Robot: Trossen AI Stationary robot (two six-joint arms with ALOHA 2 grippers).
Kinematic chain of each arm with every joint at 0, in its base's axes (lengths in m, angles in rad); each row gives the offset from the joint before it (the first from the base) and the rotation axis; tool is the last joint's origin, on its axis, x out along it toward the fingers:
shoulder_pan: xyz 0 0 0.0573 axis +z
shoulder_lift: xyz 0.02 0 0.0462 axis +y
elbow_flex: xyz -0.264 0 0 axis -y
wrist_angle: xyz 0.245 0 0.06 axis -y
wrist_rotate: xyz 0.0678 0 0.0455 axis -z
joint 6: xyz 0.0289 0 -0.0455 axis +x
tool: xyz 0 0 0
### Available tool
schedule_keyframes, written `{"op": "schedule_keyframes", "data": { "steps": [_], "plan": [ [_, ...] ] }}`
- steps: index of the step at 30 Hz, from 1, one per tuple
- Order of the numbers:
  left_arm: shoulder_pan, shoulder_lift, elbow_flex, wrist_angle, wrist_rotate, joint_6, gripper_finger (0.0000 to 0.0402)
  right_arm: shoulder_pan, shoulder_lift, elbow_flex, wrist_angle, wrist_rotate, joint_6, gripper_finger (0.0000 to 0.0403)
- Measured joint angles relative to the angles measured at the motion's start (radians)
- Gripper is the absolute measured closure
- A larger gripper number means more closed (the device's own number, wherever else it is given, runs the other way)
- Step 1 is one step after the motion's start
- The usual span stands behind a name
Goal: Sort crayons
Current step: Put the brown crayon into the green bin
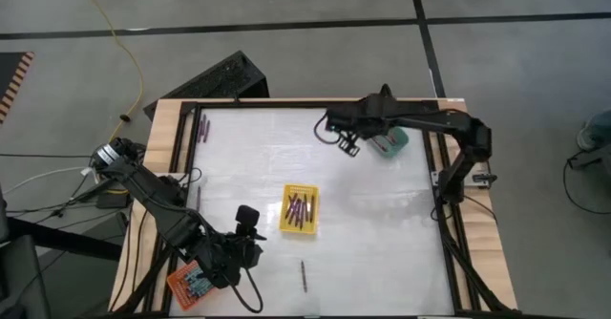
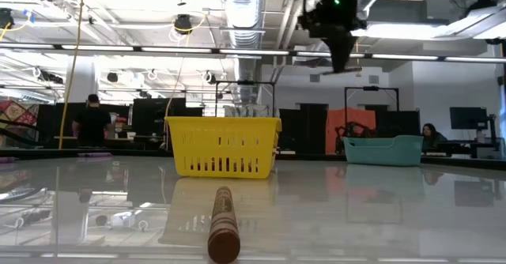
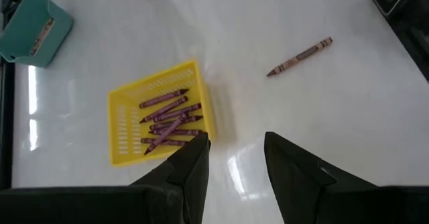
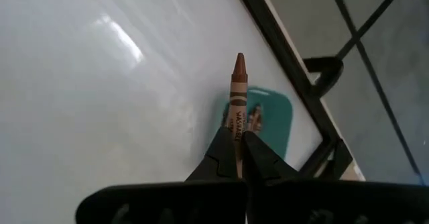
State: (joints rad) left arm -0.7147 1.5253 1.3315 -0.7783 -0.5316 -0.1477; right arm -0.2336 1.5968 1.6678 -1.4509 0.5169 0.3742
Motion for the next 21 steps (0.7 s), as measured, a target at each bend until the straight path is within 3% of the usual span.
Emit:
{"op": "schedule_keyframes", "data": {
  "steps": [12, 21],
  "plan": [
    [0.0, 0.0, 0.0, 0.029, 0.0, -0.023, 0.0268, -0.197, -0.241, -0.401, 0.264, -0.144, -0.07, 0.0403],
    [0.001, 0.0, 0.0, 0.037, -0.005, -0.018, 0.0268, -0.299, -0.347, -0.54, 0.367, -0.157, -0.114, 0.0403]
  ]
}}
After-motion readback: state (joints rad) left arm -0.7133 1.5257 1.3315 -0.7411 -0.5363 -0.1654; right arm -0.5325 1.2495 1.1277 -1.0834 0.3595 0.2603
